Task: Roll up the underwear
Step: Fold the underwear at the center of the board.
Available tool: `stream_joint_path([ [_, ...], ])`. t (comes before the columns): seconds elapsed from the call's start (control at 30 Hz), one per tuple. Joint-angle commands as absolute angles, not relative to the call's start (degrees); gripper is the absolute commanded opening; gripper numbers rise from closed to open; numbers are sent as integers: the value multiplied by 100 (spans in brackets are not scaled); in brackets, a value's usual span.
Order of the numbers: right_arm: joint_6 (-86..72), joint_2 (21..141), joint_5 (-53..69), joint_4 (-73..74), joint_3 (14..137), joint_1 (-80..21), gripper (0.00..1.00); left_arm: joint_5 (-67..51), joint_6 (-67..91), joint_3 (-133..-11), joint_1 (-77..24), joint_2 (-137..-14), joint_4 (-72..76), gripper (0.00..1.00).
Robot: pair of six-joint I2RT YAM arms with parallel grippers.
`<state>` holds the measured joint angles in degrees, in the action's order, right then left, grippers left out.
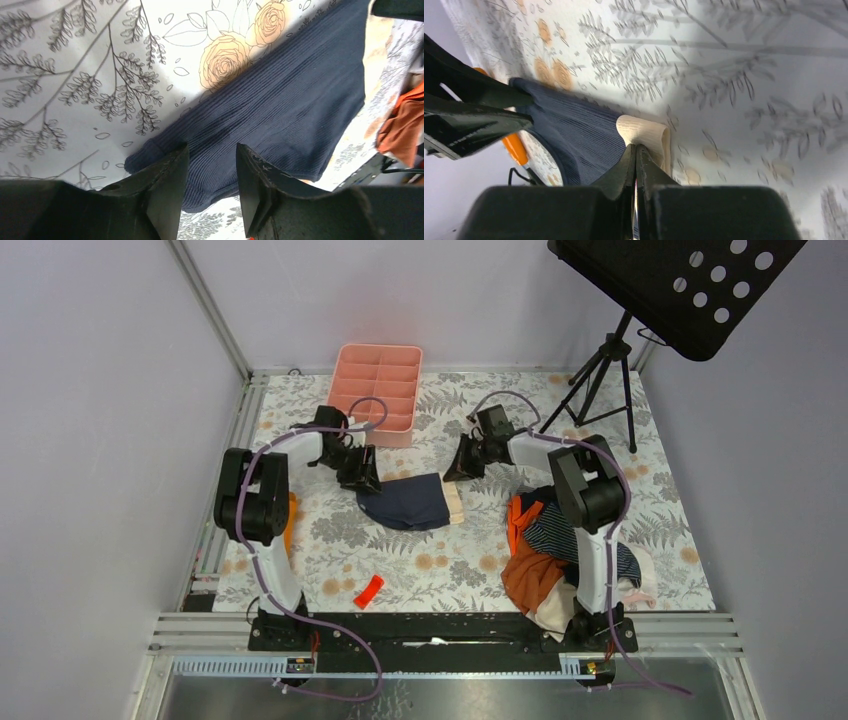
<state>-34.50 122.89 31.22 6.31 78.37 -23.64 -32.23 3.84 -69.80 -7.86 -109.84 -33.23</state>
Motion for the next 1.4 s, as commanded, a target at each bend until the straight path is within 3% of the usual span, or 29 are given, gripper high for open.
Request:
stream_joint_path([
  [0.0,-3411,11797,1791,1373,6996,-2393,0,-2089,-647,-7201,-712,-11319,-3404,47],
  [0.23,-3436,11159,2113,1016,6586,-2476,0,-3060,-871,-7300,-776,-11081,-3316,54],
  [0.53,-1425,9608,3017,1473,7377,-2409,9,-3771,-1185,-6894,-905,-8923,-2862,67],
  [0.63,163,8478,3350,1434,6758,-2444,21,-3712,-1662,-6178,-933,-7860,-2462,70],
  [0.77,2130,6974,3059,644,5197,-2709,55,-3588,-2185,-5073,-1034,-6366,-1821,75],
  [0.8,2422,6765,3037,468,4893,-2748,59,-3609,-2236,-4881,-1039,-6112,-1795,76],
  [0.87,2999,6671,3315,513,4634,-2808,58,-3716,-2378,-4645,-1045,-5774,-2020,77],
  [1.03,4413,7177,4011,1320,4641,-2947,39,-3520,-3191,-4468,-1134,-5483,-2999,72],
  [1.23,5484,7345,3777,279,3696,-3340,42,-3383,-4284,-3942,-1394,-4928,-3160,70],
  [1.37,5642,8126,3275,457,4181,-3825,44,-3365,-3861,-3826,-1398,-4962,-2815,67],
])
